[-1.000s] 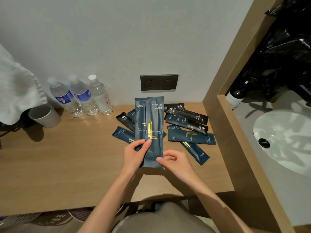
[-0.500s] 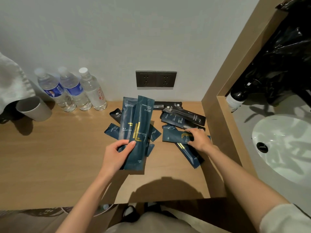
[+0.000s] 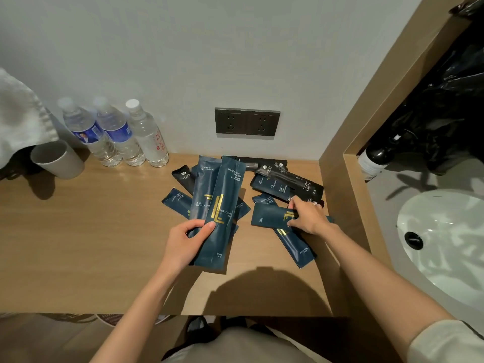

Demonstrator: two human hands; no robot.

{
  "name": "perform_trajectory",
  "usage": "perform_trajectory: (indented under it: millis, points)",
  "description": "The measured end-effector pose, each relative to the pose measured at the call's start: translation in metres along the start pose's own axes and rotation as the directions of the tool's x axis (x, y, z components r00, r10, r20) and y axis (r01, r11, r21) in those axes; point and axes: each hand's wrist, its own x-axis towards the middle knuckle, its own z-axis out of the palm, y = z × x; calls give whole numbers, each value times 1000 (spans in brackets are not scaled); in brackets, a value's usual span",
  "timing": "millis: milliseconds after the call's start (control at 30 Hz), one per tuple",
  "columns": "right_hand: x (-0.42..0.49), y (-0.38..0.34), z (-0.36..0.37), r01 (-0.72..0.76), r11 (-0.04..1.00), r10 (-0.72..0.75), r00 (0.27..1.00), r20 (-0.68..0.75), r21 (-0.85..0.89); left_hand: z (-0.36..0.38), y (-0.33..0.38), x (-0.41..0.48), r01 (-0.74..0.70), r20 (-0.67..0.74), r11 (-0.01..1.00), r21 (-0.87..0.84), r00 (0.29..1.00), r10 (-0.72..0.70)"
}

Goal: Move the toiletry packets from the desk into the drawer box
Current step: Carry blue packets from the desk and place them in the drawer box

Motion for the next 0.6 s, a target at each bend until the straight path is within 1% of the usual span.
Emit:
perform_trajectory:
  millis: [67,167,300,367,433,600]
  points:
    - [-4,2,-2,30,998,-29,1000,-9,57,2,1,-3,-2,-6,1000,1,1000,2]
    - [-14,1,-7,78,972,-73,997,-33,220,3,2,-9,-5,-26,1000,0,1000,5]
    - [-35,-5,-14,148,903,-100,985,-139,403,-2,6,-20,-17,-43,999,-37,999,15]
    - [-50,-12,-18,182,855,-69,968,-243,485,-5,9,-28,-25,-48,998,-56,999,22]
    - [-70,-24,-25,200,806,-4,943,-333,556,-9,10,-35,-40,-55,997,-69,998,36]
    - [-140,-60,-45,237,645,148,894,-423,726,-23,17,-61,-114,-42,989,-93,993,110]
